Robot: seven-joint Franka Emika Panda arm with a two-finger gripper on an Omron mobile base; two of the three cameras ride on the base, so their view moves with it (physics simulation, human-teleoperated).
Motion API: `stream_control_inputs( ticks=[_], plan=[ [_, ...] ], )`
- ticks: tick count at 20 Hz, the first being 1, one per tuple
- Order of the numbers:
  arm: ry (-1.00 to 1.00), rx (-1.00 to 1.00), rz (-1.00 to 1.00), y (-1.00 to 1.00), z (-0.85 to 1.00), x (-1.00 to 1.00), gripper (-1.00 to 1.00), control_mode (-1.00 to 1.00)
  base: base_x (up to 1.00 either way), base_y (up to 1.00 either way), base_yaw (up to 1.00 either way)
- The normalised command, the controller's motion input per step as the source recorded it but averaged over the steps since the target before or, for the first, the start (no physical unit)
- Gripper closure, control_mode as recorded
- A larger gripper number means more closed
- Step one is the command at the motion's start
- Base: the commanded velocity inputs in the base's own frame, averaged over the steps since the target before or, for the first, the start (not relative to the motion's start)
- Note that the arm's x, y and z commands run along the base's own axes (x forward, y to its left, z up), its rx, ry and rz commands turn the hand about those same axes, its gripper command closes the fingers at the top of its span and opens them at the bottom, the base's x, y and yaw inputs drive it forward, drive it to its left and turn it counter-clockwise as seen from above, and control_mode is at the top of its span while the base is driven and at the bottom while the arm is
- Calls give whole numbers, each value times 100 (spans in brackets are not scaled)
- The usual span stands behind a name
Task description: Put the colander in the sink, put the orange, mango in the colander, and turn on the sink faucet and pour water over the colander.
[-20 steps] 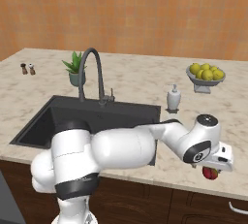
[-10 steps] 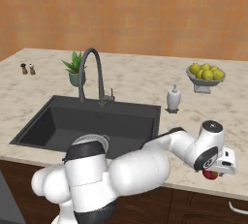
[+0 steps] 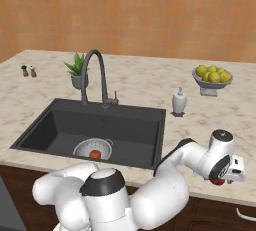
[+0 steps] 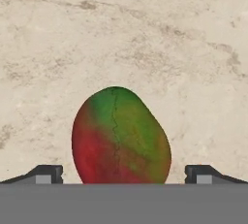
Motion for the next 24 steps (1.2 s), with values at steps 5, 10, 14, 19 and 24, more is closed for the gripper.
stream_control_inputs(
  ticks=[5, 10, 14, 19, 24],
  plan=[
    [0, 0, 2, 0, -23, 10, -100, -100, 0, 0, 0],
    [0, 0, 1, 0, -18, 1, 100, -100, 0, 0, 0],
    [-2, 0, 2, 10, 1, -2, 100, -100, 0, 0, 0],
    [-12, 6, 6, 75, 43, -2, 100, -100, 0, 0, 0],
    [-14, 13, 8, 100, 53, 0, 100, -100, 0, 0, 0]
  ],
)
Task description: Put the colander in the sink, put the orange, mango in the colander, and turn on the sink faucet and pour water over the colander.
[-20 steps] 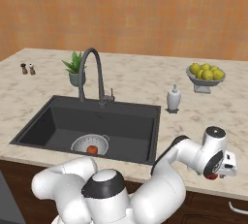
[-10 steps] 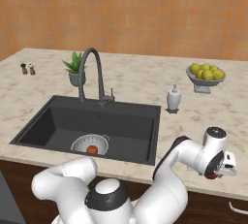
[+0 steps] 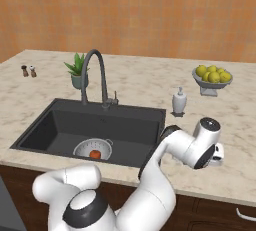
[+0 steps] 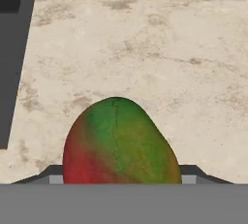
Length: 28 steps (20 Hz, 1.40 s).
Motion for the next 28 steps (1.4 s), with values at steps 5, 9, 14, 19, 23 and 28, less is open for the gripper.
stream_control_inputs(
  ticks=[5, 9, 14, 19, 23, 28],
  plan=[
    [-12, 9, 10, 100, 22, 1, 100, -100, 0, 0, 0],
    [-8, 4, 10, 100, 1, 18, 100, -100, 0, 0, 0],
    [-6, 6, 13, 100, 0, 43, 100, -100, 0, 0, 0],
    [0, 7, 14, 100, 0, 53, 100, -100, 0, 0, 0],
    [0, 4, 14, 100, 0, 43, 100, -100, 0, 0, 0],
    [0, 5, 13, 99, -1, 28, 100, -100, 0, 0, 0]
  ],
)
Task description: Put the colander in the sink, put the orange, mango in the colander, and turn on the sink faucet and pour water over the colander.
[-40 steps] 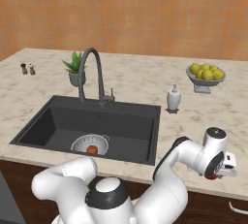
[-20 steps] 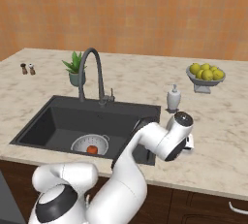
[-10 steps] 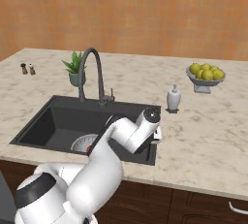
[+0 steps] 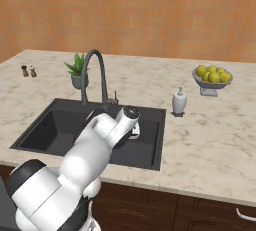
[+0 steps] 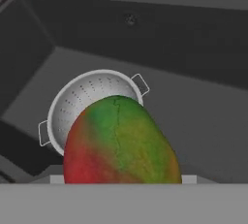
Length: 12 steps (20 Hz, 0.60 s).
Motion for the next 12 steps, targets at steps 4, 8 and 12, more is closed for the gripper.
stream_control_inputs(
  ticks=[4, 8, 12],
  plan=[
    [0, 6, 12, 92, -8, 4, 100, -100, 0, 0, 0],
    [0, 4, 7, 71, -29, 2, 100, -100, 0, 0, 0],
    [1, 1, 1, 39, -50, 14, 100, -100, 0, 0, 0]
  ],
)
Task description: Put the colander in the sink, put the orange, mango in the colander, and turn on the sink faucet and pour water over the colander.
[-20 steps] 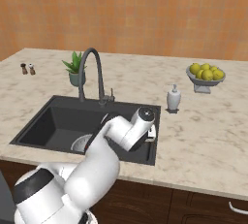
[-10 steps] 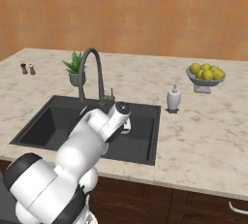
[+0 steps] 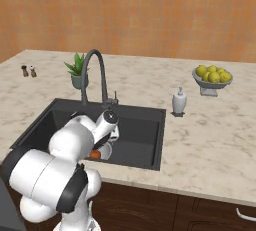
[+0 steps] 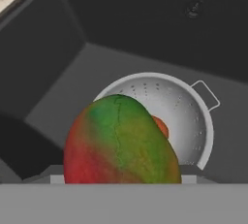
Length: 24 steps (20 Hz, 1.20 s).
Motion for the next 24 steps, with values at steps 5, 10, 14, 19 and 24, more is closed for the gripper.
stream_control_inputs(
  ticks=[5, 10, 14, 19, 24],
  plan=[
    [1, 0, 0, 24, -49, 15, 100, -100, 0, 0, 0],
    [2, 0, 0, 27, -43, 5, 100, -100, 0, 0, 0],
    [0, 0, 0, 24, -32, 2, 100, -100, 0, 0, 0],
    [0, 0, 0, 10, -25, 3, 100, -100, 0, 0, 0],
    [0, 0, 0, 6, -12, 0, -100, -100, 0, 0, 0]
  ],
)
